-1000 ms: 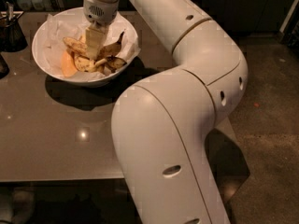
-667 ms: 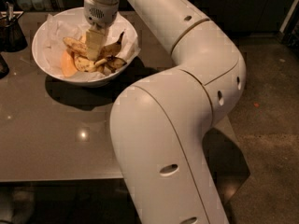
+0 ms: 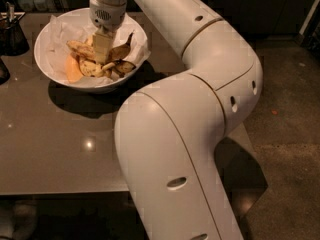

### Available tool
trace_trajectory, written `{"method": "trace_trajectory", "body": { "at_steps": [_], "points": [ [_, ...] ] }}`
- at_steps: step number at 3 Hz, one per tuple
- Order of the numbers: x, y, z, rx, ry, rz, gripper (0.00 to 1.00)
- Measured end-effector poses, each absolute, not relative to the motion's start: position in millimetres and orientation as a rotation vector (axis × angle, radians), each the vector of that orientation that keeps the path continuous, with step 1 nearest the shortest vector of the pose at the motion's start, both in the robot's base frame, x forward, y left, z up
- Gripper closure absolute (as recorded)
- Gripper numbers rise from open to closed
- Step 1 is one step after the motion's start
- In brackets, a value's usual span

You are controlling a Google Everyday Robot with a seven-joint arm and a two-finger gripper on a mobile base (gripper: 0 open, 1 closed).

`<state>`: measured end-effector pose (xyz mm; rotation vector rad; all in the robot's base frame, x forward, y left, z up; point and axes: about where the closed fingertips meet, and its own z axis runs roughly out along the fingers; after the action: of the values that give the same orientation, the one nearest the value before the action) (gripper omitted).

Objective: Pick banana from white bowl

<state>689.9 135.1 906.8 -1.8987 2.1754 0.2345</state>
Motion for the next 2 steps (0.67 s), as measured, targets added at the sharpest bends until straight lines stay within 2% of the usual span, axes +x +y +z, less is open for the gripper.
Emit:
{"method": "trace_trajectory", "body": {
  "at_steps": [1, 2],
  "points": [
    [690.4, 128.9, 913.6, -1.885, 2.167, 0.208, 1.0],
    [694.2, 133.0, 916.2, -1.861, 2.144, 0.202, 1.0]
  ]
}}
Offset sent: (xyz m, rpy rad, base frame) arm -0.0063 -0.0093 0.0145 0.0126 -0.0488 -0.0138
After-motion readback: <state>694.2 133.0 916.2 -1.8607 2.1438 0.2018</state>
